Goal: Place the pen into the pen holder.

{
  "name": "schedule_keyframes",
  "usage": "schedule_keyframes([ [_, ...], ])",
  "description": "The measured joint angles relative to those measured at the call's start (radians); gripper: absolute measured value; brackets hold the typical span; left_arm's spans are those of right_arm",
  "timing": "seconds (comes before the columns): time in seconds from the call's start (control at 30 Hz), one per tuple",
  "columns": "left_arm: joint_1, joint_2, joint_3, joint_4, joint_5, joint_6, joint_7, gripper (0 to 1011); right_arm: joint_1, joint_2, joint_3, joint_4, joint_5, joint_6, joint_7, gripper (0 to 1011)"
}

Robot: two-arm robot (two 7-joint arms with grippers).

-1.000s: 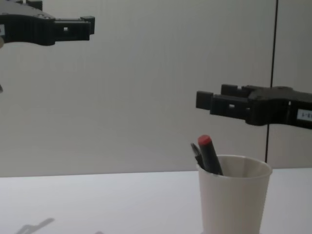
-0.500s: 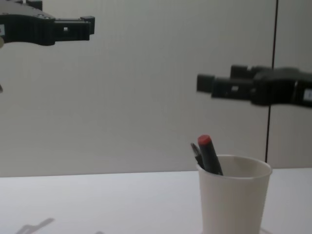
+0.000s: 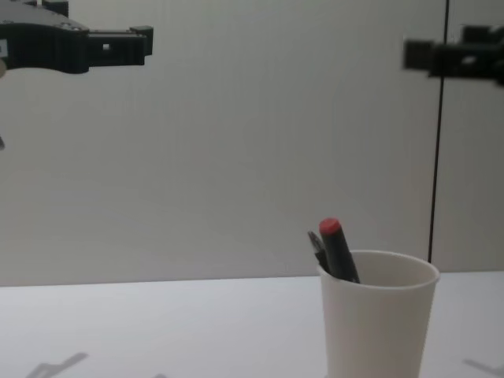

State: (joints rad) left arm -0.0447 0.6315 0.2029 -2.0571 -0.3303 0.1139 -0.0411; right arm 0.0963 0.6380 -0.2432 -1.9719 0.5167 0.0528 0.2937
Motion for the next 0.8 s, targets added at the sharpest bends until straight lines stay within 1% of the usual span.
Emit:
schedule_keyframes([
  [0.1,0.000,0.000,0.000,0.001,0.000,0.000,0.000,1001,-0.016,0.031,0.022,-0.022,0.013,-0.006,-0.030,1001],
  [0.23,-0.003,-0.004,0.004,0.008,0.001,-0.001,0.000,1001,-0.016,0.027,0.021,-0.021,0.012,-0.006,-0.030,1002],
  [0.37,-0.014,-0.018,0.018,0.032,0.009,-0.007,0.001,1001,-0.019,0.015,0.020,-0.012,0.004,-0.006,-0.036,1002],
  [0.53,-0.040,-0.052,0.052,0.091,0.027,-0.021,0.005,1001,-0.029,-0.020,0.020,0.012,-0.022,-0.008,-0.057,1002],
  [0.57,-0.050,-0.064,0.064,0.111,0.033,-0.026,0.007,1001,-0.033,-0.034,0.020,0.021,-0.032,-0.008,-0.065,1002],
  [0.6,-0.053,-0.069,0.069,0.119,0.035,-0.028,0.008,1001,-0.033,-0.034,0.020,0.021,-0.032,-0.008,-0.065,1002],
  [0.63,-0.058,-0.074,0.075,0.129,0.038,-0.030,0.008,1001,-0.038,-0.048,0.020,0.032,-0.043,-0.009,-0.074,1002],
  [0.77,-0.081,-0.104,0.105,0.182,0.054,-0.042,0.012,1001,-0.048,-0.084,0.019,0.056,-0.069,-0.010,-0.096,1002],
  [0.8,-0.086,-0.110,0.112,0.192,0.057,-0.044,0.013,1001,-0.052,-0.099,0.019,0.066,-0.079,-0.011,-0.104,1002],
])
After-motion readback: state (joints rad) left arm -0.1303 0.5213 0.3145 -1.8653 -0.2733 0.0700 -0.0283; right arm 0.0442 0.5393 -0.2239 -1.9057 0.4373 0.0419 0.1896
